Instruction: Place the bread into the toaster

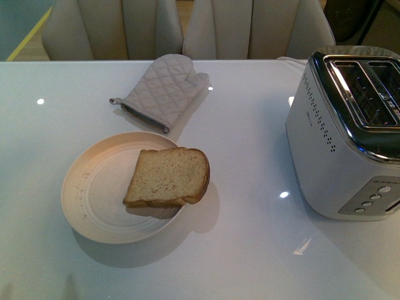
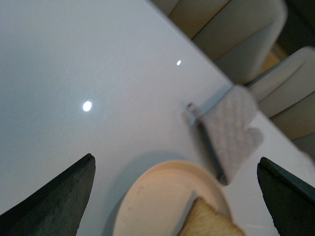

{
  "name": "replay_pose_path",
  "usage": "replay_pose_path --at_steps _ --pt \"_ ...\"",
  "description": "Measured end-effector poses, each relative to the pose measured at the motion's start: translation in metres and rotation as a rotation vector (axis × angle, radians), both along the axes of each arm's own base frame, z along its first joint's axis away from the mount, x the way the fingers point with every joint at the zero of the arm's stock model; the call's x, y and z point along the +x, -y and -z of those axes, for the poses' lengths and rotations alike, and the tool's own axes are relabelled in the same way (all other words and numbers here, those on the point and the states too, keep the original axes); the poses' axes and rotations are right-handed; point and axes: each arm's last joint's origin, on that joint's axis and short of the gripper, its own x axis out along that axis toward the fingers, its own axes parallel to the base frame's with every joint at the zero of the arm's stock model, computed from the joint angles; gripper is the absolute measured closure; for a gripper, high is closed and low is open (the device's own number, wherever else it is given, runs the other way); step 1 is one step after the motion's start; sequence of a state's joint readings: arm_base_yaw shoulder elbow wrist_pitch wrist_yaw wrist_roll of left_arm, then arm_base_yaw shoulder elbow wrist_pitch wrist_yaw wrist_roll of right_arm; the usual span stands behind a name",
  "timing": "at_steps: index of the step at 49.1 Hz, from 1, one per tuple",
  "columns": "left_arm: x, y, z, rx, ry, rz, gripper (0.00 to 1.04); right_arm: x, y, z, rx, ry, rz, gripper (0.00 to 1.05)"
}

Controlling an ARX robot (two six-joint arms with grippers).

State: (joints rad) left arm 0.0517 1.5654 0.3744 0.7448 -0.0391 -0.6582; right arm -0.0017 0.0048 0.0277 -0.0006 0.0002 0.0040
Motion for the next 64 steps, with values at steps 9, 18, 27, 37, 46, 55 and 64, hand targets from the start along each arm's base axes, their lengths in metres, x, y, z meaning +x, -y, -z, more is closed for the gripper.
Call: replay_pose_path --at_steps 9,18,27,37,46,55,64 --pt "-0.018 0.008 -0.025 0.300 0.335 0.144 0.27 0.000 0.000 0.000 0.000 0.001 0.000 0.09" --pt "-0.048 0.014 -0.033 0.584 0.381 0.224 0.62 0.000 0.000 0.000 0.000 0.000 0.000 0.09" --pt "-0.067 0.014 -0.042 0.624 0.391 0.231 0.91 0.000 0.000 0.000 0.000 0.000 0.000 0.09" --pt "-0.087 0.014 -0.041 0.632 0.385 0.234 1.02 0.000 0.000 0.000 0.000 0.000 0.000 0.09" --pt "-0.099 0.014 -0.043 0.634 0.391 0.232 1.02 0.000 0.000 0.000 0.000 0.000 0.000 0.09" --pt "-0.109 0.014 -0.043 0.635 0.392 0.233 1.02 0.000 0.000 0.000 0.000 0.000 0.000 0.09" --pt "-0.118 0.014 -0.047 0.638 0.401 0.230 1.02 0.000 0.000 0.000 0.000 0.000 0.000 0.09"
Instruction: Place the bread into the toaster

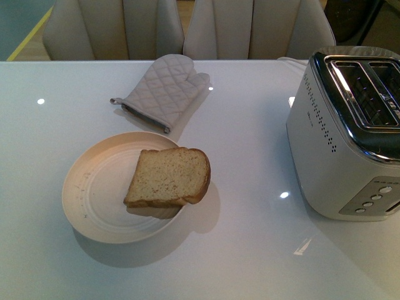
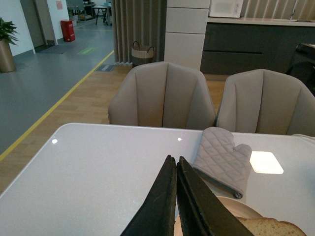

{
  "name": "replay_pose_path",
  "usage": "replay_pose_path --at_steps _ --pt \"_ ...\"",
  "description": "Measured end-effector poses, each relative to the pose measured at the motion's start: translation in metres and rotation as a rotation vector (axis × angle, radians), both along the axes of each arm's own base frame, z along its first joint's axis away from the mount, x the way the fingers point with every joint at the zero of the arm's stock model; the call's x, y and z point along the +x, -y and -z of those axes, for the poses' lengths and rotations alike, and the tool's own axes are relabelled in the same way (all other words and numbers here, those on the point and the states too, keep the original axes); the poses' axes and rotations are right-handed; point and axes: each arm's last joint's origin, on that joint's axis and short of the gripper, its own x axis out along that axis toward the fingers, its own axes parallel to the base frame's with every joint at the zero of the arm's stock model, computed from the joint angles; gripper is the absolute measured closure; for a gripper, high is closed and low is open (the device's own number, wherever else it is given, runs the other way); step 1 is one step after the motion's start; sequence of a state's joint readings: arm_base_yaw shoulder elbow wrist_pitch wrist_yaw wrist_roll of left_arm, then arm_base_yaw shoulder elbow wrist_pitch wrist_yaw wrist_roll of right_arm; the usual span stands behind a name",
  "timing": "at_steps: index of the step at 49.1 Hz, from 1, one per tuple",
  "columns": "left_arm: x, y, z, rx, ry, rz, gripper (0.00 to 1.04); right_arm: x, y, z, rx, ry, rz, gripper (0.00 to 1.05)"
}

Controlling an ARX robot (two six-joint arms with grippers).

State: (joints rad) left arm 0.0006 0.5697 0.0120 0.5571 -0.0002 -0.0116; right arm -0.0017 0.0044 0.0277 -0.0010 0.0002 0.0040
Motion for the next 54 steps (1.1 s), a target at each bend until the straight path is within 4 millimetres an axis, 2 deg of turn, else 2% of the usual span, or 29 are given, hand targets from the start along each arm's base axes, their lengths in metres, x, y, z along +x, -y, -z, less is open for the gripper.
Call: replay_pose_path --at_steps 44,48,54 --pt "-0.025 0.000 -0.003 0.000 0.013 0.000 1.02 0.000 0.000 0.000 0.000 0.000 0.000 0.09" --pt "-0.034 0.000 0.001 0.001 -0.017 0.000 1.02 0.000 0.000 0.000 0.000 0.000 0.000 0.09" --pt "-0.037 0.000 0.000 0.001 0.008 0.000 1.02 0.000 0.000 0.000 0.000 0.000 0.000 0.09"
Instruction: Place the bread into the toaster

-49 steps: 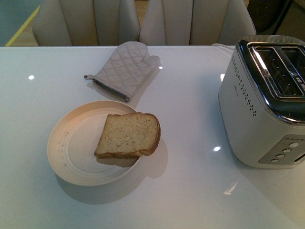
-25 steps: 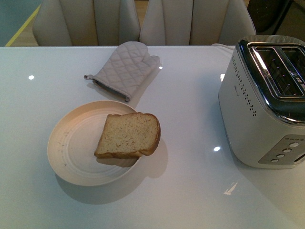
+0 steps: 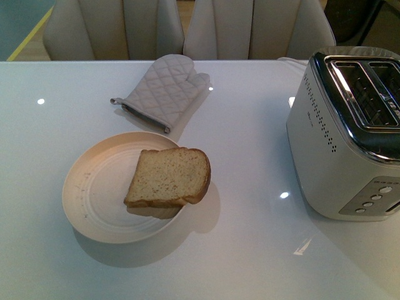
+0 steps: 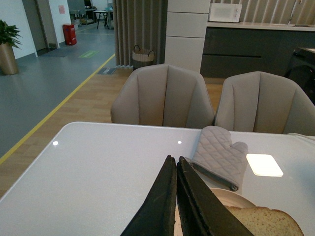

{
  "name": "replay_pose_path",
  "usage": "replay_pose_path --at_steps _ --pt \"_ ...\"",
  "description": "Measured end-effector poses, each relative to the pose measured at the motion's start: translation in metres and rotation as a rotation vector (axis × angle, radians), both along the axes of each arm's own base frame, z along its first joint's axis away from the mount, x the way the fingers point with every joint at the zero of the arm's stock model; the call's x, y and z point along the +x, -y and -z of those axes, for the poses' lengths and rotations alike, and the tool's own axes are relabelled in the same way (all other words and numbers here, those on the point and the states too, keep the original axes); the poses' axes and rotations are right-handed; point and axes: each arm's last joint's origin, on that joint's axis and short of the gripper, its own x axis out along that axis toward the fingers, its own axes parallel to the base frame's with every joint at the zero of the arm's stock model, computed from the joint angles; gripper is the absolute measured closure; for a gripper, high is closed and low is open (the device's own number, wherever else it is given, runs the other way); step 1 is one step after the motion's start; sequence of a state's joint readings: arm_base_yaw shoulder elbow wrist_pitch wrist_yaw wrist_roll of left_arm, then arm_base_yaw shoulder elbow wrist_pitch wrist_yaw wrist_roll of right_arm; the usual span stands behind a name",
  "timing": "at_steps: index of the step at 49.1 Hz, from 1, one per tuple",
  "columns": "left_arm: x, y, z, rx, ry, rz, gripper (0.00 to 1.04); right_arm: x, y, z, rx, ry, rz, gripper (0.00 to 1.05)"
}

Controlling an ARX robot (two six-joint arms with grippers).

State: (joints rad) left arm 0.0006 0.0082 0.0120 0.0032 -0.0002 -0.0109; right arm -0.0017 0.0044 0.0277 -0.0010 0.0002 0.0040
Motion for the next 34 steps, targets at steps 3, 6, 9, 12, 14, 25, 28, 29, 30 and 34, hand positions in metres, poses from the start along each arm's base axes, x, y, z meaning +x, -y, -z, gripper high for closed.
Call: replay_pose_path --at_steps 3,6,9,12,14,25,28,29,30,34 --pt "0.000 0.000 0.000 0.000 0.001 0.000 1.02 0.000 0.000 0.000 0.000 0.000 0.000 0.09" --pt "0.000 0.000 0.000 0.000 0.000 0.000 1.02 0.000 0.000 0.000 0.000 0.000 0.000 0.09" --pt "0.000 0.000 0.000 0.000 0.001 0.000 0.95 0.000 0.000 0.000 0.000 0.000 0.000 0.09" --pt "0.000 0.000 0.000 0.000 0.000 0.000 0.86 0.000 0.000 0.000 0.000 0.000 0.000 0.09" --pt "0.000 0.000 0.000 0.000 0.000 0.000 0.75 0.001 0.000 0.002 -0.005 -0.128 0.097 0.09" --pt "0.000 0.000 0.000 0.000 0.002 0.000 0.35 0.021 -0.012 -0.010 -0.078 -0.350 0.153 0.09" --pt "0.000 0.000 0.000 0.000 0.002 0.000 0.22 0.036 -0.019 -0.024 -0.045 -0.325 0.103 0.09" --pt "0.000 0.000 0.000 0.000 0.002 0.000 0.18 0.041 -0.021 -0.027 -0.033 -0.323 0.084 0.09" --pt "0.000 0.000 0.000 0.000 0.002 0.000 0.13 0.049 -0.026 -0.032 -0.014 -0.326 0.053 0.09" --pt "0.000 0.000 0.000 0.002 0.002 0.000 0.08 0.083 -0.043 -0.038 0.082 -0.382 -0.051 0.09"
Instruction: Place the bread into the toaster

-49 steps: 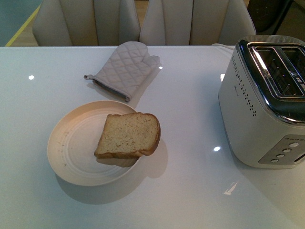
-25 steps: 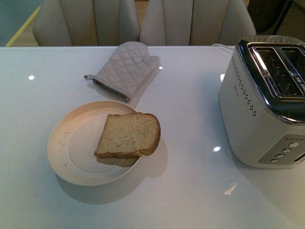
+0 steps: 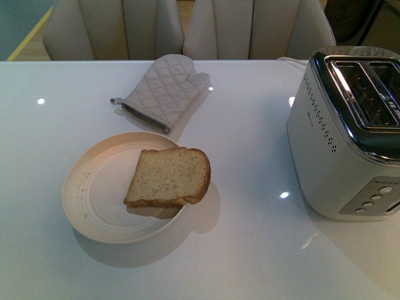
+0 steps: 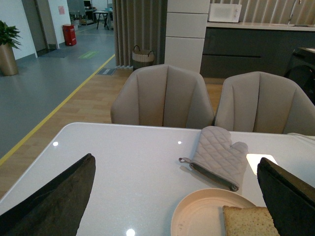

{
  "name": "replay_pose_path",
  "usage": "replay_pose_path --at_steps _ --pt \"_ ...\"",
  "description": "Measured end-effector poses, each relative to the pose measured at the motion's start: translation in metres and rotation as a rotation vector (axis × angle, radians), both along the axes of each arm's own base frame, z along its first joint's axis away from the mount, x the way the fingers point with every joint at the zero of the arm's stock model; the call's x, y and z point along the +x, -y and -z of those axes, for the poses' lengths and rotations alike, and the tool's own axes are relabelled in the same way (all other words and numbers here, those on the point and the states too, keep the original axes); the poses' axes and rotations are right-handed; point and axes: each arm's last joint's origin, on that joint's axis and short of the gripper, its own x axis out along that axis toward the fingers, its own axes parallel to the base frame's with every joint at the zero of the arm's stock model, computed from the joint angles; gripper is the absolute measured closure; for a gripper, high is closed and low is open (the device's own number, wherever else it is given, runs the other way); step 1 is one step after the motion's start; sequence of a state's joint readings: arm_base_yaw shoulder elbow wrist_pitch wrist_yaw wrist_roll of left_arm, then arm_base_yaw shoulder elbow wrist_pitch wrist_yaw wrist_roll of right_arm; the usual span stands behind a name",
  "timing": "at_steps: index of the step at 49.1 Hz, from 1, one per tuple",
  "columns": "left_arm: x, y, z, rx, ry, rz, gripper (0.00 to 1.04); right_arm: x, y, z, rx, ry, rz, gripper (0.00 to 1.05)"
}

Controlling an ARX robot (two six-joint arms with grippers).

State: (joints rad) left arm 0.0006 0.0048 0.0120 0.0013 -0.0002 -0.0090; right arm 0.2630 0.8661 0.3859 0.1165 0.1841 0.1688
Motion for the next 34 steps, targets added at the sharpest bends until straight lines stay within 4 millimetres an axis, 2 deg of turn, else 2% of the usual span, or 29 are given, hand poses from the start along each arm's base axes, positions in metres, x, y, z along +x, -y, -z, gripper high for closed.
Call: replay_pose_path --at_steps 6,9,14,27,34 --pt "0.000 0.000 0.000 0.000 0.000 0.000 0.07 0.043 -0.024 0.006 0.126 -0.088 -0.056 0.09" --pt "0.000 0.000 0.000 0.000 0.000 0.000 0.07 0.068 -0.037 0.017 0.191 -0.148 -0.080 0.09" --pt "0.000 0.000 0.000 0.000 0.000 0.000 0.07 0.094 -0.054 0.038 0.270 -0.232 -0.106 0.09" --pt "0.000 0.000 0.000 0.000 0.000 0.000 0.07 0.113 -0.080 0.065 0.352 -0.318 -0.132 0.09" --pt "0.000 0.000 0.000 0.000 0.000 0.000 0.07 0.118 -0.090 0.090 0.402 -0.385 -0.132 0.09"
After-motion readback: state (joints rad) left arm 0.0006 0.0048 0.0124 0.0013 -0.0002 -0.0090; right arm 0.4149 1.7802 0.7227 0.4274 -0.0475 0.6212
